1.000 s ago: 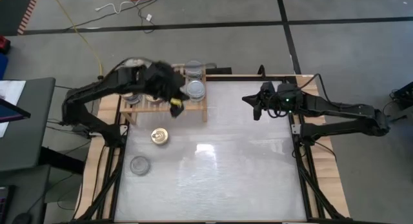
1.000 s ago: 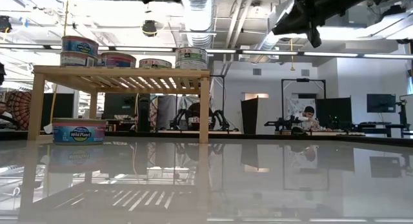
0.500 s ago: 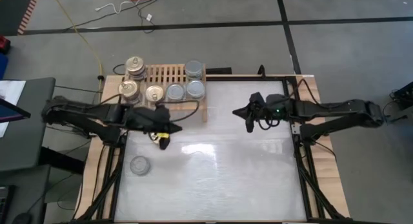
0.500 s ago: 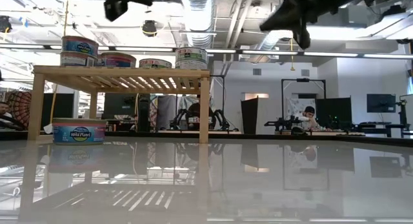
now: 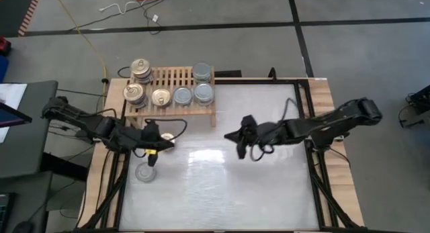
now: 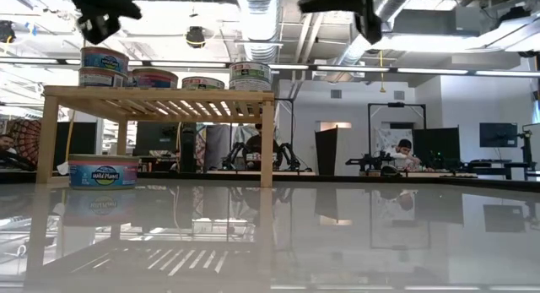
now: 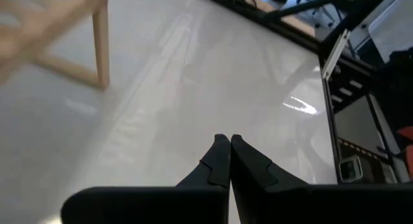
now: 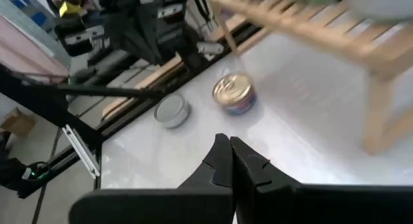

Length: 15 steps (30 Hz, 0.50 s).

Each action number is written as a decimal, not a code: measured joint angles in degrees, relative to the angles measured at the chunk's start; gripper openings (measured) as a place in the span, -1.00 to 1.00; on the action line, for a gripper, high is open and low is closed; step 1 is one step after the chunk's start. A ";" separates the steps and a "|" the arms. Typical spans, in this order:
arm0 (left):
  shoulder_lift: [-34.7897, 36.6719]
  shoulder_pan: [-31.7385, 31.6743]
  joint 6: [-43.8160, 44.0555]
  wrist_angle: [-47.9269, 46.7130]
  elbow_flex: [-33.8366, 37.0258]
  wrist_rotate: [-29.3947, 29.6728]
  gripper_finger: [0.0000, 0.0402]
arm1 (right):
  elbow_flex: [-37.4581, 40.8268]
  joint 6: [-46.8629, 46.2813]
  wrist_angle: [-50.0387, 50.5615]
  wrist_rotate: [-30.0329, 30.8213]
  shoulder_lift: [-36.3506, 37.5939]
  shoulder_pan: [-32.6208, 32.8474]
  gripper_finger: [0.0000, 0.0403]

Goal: Stack canned seafood by type on shelf
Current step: Stack the blue tuna can on top of the bottom right blue tuna can on the shelf

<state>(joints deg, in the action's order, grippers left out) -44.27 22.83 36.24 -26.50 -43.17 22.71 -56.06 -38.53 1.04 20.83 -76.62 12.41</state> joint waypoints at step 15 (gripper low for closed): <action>2.81 6.54 14.86 -12.83 6.24 2.75 -1.00 | -11.60 -7.35 -13.80 0.29 -26.93 1.16 -0.73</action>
<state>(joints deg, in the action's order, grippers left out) -41.46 29.36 51.10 -39.33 -36.93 25.45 -67.66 -45.89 -12.75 21.12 -103.55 13.57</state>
